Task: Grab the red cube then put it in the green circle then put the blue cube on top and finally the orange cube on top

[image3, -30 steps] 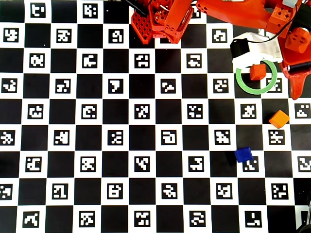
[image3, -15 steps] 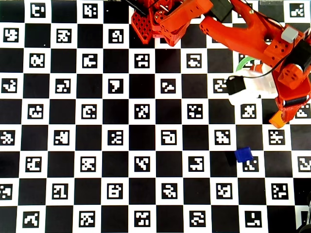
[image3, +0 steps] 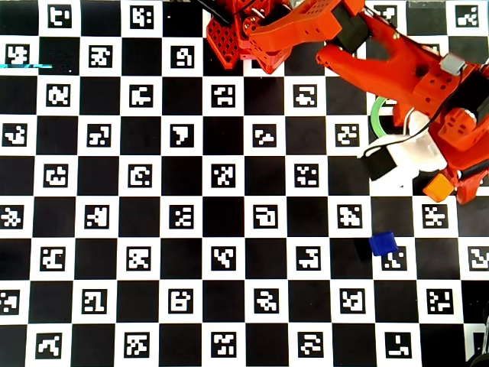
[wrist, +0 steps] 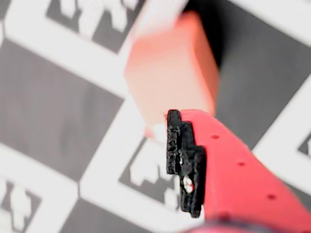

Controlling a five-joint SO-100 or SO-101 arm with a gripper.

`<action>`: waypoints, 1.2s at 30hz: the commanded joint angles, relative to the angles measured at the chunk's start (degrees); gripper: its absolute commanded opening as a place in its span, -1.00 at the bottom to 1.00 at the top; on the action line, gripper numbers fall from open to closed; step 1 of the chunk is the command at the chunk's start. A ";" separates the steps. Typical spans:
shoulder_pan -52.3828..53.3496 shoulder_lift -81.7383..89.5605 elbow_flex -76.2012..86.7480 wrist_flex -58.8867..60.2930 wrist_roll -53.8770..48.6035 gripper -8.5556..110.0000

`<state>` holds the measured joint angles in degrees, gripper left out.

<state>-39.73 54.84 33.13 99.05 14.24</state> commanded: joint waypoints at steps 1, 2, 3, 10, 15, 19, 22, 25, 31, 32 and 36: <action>3.78 0.26 -4.39 1.14 -2.11 -0.28; 4.31 -0.18 -4.31 1.14 -2.46 -0.26; 4.75 -0.35 -3.69 1.23 -3.25 -0.23; 5.98 -0.97 0.53 -2.46 -3.87 -0.18; 6.24 -0.97 5.01 -6.77 0.00 -0.15; 6.06 -2.20 5.98 -9.14 1.58 -0.13; 6.24 -3.52 5.98 -10.99 1.14 -0.13; 6.59 -5.10 5.89 -12.30 -0.26 -0.13; 7.82 -7.91 5.80 -14.24 -1.32 -0.13; 8.00 -8.26 5.80 -14.59 -1.93 -0.13; 8.79 -9.14 6.15 -15.64 -3.60 -0.13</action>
<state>-31.73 43.59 39.90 84.11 11.34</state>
